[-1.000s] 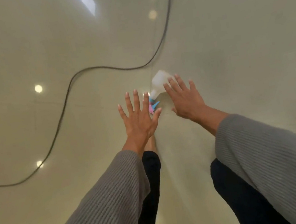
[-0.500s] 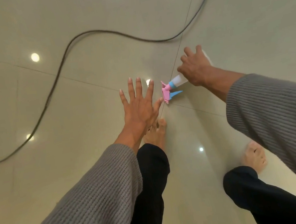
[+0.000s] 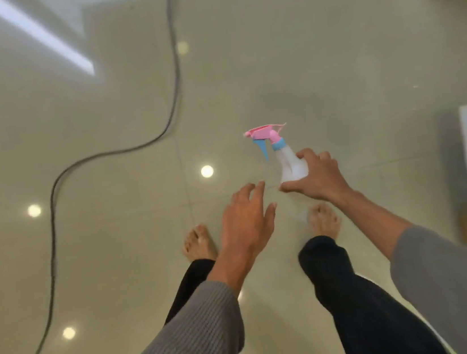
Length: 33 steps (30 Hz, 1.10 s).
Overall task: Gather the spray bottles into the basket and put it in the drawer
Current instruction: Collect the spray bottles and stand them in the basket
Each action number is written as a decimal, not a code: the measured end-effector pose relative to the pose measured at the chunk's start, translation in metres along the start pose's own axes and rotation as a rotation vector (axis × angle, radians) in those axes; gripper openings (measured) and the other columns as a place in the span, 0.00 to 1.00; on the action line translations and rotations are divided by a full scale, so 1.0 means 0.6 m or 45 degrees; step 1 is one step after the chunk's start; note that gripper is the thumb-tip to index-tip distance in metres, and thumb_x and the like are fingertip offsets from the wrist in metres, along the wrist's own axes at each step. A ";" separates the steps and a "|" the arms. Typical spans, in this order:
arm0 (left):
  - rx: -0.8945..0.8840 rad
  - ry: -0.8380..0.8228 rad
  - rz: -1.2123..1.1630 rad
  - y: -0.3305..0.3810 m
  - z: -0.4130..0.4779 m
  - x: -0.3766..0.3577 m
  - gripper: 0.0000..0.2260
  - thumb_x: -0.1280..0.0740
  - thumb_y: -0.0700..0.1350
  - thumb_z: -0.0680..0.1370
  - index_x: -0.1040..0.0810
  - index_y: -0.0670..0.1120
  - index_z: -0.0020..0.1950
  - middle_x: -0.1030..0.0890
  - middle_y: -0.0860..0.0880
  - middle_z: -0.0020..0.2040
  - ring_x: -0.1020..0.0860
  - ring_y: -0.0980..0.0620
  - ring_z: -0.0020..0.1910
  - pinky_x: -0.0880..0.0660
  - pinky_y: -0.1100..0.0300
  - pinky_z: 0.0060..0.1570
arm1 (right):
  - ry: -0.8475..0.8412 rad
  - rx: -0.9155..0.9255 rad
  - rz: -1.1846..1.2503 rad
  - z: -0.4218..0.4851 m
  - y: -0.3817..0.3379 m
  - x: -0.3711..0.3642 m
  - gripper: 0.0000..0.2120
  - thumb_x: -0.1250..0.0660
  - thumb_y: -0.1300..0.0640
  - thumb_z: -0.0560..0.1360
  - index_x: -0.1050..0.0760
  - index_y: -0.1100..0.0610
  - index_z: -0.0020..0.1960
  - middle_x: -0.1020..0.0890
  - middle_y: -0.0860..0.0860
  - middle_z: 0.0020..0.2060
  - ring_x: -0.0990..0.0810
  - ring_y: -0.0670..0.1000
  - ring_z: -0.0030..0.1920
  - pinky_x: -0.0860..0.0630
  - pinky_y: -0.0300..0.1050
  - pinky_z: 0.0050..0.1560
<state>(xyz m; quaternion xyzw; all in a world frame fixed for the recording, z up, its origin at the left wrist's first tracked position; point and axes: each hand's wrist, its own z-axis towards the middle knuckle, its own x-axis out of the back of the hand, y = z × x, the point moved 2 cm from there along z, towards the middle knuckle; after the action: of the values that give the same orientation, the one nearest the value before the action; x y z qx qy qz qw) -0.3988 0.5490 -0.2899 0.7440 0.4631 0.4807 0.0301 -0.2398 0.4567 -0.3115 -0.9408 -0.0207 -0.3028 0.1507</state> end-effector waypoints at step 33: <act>-1.357 -1.277 0.274 0.924 -0.314 -0.196 0.35 0.30 0.58 0.71 0.42 0.57 0.75 0.33 0.59 0.70 0.32 0.68 0.64 0.35 0.78 0.57 | 1.641 -0.693 1.935 -0.770 0.621 0.356 0.13 0.27 0.51 0.72 0.19 0.48 0.56 0.15 0.38 0.47 0.18 0.36 0.48 0.27 0.23 0.43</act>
<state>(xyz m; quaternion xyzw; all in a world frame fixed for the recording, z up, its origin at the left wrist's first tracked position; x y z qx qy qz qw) -0.1859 0.0734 0.0019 0.8001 0.0218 0.2430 0.5480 -0.2776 -0.0462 0.0665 -0.3670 0.7330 -0.5688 0.0667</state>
